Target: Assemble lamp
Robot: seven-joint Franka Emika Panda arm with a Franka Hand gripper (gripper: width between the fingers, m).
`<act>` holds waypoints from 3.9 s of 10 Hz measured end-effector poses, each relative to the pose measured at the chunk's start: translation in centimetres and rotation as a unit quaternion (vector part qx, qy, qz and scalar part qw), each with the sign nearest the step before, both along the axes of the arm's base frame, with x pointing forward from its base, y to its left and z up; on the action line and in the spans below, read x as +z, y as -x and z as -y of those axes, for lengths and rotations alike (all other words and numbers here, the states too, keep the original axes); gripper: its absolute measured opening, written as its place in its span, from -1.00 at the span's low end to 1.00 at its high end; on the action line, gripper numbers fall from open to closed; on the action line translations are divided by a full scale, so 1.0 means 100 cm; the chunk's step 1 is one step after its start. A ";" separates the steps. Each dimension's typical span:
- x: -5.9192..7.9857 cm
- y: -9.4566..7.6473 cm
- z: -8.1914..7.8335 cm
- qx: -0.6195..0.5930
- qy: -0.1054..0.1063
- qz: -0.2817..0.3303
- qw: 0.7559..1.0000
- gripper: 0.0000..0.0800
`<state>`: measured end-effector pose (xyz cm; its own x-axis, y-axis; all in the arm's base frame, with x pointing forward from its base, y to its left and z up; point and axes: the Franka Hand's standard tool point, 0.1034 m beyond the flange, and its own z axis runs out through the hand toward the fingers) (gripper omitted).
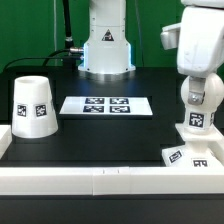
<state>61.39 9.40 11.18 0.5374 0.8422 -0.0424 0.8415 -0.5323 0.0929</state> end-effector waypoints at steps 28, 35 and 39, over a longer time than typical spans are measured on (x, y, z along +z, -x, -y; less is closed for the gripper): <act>0.001 0.002 -0.003 -0.893 -0.085 -0.026 0.442 0.44; 0.003 0.000 -0.004 -0.765 -0.101 -0.026 0.635 0.75; 0.006 -0.001 -0.004 -0.565 -0.095 -0.015 0.819 0.75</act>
Offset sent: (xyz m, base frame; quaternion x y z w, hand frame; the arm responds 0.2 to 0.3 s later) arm -0.0110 0.0035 -0.0011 0.0174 0.0004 0.2403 0.9706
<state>61.54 9.83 11.82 0.9798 -0.2000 0.0052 -0.1987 -0.9755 -0.0943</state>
